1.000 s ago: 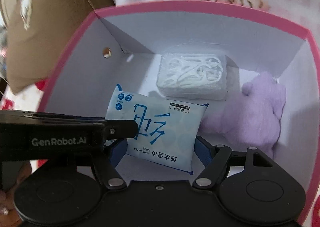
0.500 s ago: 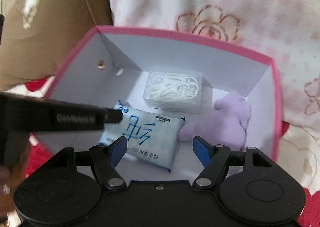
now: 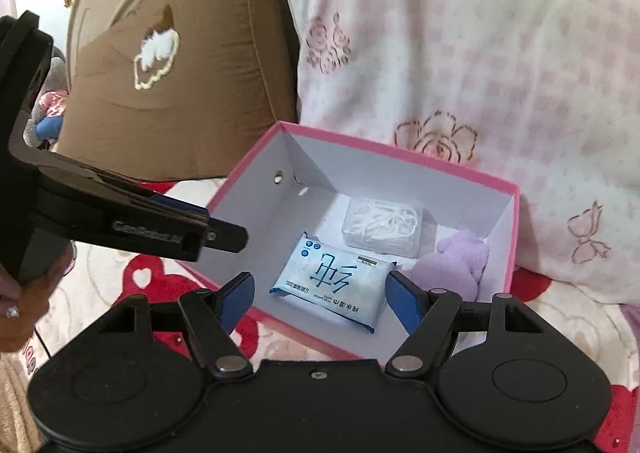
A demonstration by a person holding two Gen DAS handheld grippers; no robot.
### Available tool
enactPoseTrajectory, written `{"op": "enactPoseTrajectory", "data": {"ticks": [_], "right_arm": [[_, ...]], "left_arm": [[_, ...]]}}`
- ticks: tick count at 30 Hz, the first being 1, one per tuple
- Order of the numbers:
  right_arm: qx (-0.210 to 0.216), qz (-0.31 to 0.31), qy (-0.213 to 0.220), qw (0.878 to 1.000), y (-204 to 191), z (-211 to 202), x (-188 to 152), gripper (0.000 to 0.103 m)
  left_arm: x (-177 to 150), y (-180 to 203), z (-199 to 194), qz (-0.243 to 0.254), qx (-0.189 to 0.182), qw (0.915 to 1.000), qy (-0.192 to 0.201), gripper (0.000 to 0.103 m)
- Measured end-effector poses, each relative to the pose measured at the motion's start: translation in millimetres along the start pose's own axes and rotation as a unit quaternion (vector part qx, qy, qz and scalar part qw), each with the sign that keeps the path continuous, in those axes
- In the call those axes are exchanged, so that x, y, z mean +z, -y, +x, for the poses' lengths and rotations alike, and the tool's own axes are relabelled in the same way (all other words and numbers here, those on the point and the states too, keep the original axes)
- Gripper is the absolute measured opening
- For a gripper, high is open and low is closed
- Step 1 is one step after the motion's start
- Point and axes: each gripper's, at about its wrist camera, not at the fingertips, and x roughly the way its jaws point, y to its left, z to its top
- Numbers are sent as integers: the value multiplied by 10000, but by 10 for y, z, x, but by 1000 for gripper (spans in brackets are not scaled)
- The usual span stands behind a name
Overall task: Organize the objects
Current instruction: 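Withdraw the left gripper from the pink box toward the orange sponge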
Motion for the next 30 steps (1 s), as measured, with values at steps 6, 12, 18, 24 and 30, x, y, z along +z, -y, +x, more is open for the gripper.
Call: {"op": "enactPoseTrajectory", "data": {"ticks": [6, 12, 18, 24, 30], "right_arm": [[-23, -235, 217, 9995, -111, -312, -107, 77], [-59, -462, 376, 9982, -209, -575, -277, 77], [-49, -514, 442, 9977, -274, -772, -386, 77], [-22, -653, 545, 9964, -414, -1002, -467, 77], [178, -654, 536, 9963, -570, -1132, -595, 77]], "left_arm": [[-127, 171, -313, 395, -221, 9990, -47, 42], [-262, 302, -516, 639, -318, 9974, -86, 44], [-377, 360, -728, 980, -348, 9945, -150, 44], [-520, 296, -957, 1187, -320, 9924, -62, 45], [-682, 280, -1091, 1450, -503, 9881, -104, 45]]}}
